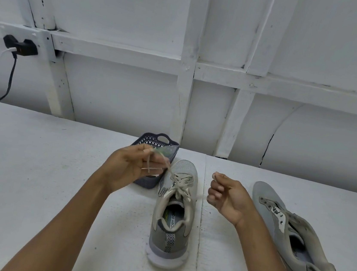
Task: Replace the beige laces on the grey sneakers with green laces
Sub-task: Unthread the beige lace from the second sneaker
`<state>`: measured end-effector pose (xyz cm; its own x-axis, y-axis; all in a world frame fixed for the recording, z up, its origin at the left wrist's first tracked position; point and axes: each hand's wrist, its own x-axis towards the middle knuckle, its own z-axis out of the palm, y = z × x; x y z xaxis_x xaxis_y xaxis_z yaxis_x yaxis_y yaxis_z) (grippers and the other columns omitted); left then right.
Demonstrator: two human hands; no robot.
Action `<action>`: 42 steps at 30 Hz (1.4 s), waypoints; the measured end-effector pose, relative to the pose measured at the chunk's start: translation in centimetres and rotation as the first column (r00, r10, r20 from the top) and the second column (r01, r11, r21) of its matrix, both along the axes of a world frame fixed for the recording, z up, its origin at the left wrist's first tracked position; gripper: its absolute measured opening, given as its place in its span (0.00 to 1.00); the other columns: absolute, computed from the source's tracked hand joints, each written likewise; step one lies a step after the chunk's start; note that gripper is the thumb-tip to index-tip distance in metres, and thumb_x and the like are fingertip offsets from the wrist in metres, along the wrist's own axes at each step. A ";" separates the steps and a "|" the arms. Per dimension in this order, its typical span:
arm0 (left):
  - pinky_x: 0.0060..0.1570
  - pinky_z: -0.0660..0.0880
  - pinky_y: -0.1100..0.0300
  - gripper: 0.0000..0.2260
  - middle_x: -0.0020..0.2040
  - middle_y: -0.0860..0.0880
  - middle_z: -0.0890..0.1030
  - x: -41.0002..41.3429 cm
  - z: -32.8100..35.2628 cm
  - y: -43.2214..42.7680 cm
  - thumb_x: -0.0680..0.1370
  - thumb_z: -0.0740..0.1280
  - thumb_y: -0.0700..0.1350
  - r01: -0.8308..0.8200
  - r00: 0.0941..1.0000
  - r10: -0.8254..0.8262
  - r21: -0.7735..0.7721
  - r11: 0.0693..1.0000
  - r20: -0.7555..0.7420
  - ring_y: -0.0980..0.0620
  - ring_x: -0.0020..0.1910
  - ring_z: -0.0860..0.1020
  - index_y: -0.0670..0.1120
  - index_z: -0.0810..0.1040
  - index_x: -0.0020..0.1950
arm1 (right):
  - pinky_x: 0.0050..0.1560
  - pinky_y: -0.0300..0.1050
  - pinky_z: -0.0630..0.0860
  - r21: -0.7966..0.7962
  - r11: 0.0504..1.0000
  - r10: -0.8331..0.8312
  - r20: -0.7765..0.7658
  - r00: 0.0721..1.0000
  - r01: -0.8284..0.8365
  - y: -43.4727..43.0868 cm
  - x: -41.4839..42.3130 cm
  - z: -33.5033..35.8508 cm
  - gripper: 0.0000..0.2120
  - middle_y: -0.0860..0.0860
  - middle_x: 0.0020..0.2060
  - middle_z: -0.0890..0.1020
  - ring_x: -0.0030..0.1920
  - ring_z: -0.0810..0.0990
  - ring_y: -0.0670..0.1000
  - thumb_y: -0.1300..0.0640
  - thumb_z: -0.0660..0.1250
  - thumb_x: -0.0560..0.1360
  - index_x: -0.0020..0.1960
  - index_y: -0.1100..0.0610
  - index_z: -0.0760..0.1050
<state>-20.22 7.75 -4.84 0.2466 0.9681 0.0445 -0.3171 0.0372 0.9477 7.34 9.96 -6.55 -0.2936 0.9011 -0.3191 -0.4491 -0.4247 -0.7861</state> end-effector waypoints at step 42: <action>0.54 0.76 0.55 0.03 0.56 0.54 0.79 4.4 -0.4 0.1 0.77 0.70 0.45 0.192 0.443 0.206 0.316 0.929 -0.873 0.56 0.54 0.77 0.51 0.79 0.43 | 0.54 0.40 0.76 0.381 0.749 0.058 0.778 0.626 -0.543 -0.4 -1.4 0.3 0.06 0.44 0.58 0.81 0.51 0.80 0.40 0.59 0.70 0.77 0.42 0.55 0.82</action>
<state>-15.85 7.81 -5.25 0.3338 0.9365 0.1078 0.6966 -0.3221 0.6411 5.99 9.53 -6.27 -0.4937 0.8685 -0.0448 0.3901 0.1751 -0.9040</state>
